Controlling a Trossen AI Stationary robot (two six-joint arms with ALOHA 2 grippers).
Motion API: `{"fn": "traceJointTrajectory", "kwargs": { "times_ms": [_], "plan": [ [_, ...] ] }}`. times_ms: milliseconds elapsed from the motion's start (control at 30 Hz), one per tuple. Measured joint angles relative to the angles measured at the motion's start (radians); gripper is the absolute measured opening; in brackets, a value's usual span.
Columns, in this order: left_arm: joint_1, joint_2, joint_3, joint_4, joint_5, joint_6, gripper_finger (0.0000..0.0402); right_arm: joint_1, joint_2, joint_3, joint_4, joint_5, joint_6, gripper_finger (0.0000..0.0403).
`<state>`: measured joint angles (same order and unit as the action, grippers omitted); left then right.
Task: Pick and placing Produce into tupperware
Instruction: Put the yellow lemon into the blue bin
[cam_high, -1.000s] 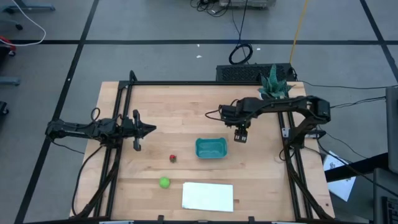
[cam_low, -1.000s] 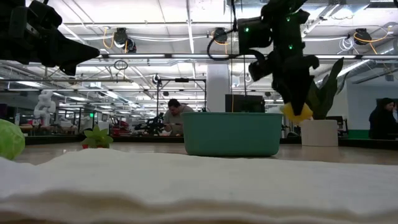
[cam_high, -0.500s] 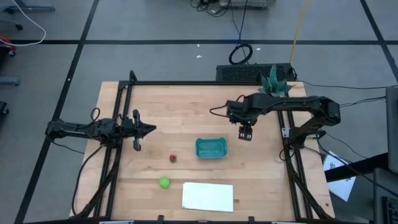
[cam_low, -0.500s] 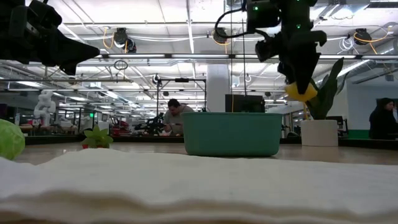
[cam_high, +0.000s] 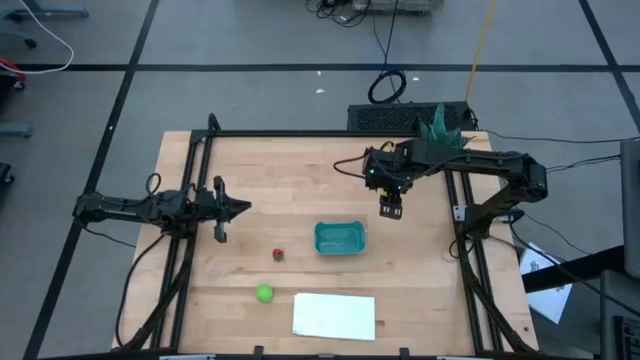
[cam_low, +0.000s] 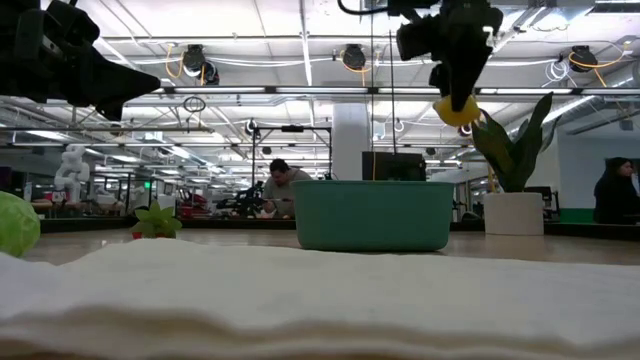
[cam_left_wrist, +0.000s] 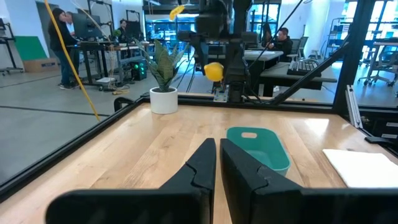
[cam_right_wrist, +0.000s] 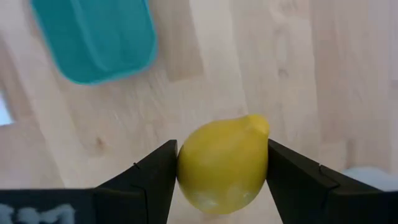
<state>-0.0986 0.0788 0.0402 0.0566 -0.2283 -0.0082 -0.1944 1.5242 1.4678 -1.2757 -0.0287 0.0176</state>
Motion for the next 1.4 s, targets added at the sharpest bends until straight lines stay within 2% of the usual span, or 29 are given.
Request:
{"fn": "traceJointTrajectory", "kwargs": {
  "times_ms": [533, 1167, 1400],
  "plan": [
    [0.000, 0.000, 0.000, 0.000, -0.001, 0.000, 0.0026, 0.000, 0.000, 0.013, 0.006, -0.007, -0.004, 0.0210],
    [-0.001, 0.000, 0.000, -0.003, 0.000, -0.002, 0.0026, 0.014, 0.116, 0.014, 0.183, -0.084, -0.043, 0.0210],
    [-0.001, 0.000, 0.000, -0.003, 0.000, -0.002, 0.0026, 0.055, 0.190, 0.119, 0.186, -0.105, -0.062, 0.0210]
  ]
}}
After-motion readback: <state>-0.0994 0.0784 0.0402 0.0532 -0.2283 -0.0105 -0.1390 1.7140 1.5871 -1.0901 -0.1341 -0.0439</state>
